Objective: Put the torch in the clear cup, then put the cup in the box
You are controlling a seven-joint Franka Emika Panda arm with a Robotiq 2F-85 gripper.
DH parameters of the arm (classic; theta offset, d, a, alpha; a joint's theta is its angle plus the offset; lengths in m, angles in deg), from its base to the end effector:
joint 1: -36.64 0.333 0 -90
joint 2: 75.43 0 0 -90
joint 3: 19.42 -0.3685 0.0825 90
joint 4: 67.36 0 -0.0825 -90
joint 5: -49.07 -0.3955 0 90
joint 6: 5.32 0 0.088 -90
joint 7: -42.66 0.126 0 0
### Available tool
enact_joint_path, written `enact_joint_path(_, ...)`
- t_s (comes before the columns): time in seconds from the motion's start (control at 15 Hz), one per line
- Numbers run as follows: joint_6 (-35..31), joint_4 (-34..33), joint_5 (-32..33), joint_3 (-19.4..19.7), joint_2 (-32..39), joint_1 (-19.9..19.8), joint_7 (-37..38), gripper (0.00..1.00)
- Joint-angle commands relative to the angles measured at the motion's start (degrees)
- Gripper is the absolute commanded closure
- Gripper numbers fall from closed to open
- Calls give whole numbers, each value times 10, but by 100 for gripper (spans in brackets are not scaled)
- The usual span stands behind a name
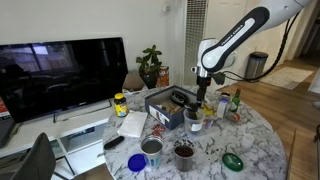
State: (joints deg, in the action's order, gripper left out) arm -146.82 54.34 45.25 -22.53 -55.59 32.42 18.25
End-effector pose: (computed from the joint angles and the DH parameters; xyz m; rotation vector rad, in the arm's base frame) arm 0.6011 -0.0117 0.2675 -3.0356 -0.5387 -0.0195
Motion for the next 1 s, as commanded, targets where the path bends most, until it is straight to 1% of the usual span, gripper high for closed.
enact_joint_path(0.0, -63, 3, -24, -15, 37, -18, -19, 0)
enact_joint_path(0.07, -72, 0, -31, -21, 46, -25, -24, 0)
enact_joint_path(0.13, -78, 0, -37, -28, 52, -31, -28, 10)
enact_joint_path(0.2, -80, -1, -46, -36, 59, -38, -35, 27)
enact_joint_path(0.27, -77, -3, -55, -45, 64, -46, -44, 34)
enact_joint_path(0.33, -70, -5, -63, -52, 69, -54, -52, 44)
enact_joint_path(0.47, -60, -7, -73, -63, 74, -63, -62, 58)
enact_joint_path(0.67, -54, -7, -90, -80, 73, -77, -76, 82)
enact_joint_path(0.8, -48, -7, -102, -89, 64, -84, -85, 96)
enact_joint_path(0.87, -44, -8, -108, -94, 61, -88, -90, 100)
enact_joint_path(0.93, -38, -8, -114, -97, 55, -91, -94, 100)
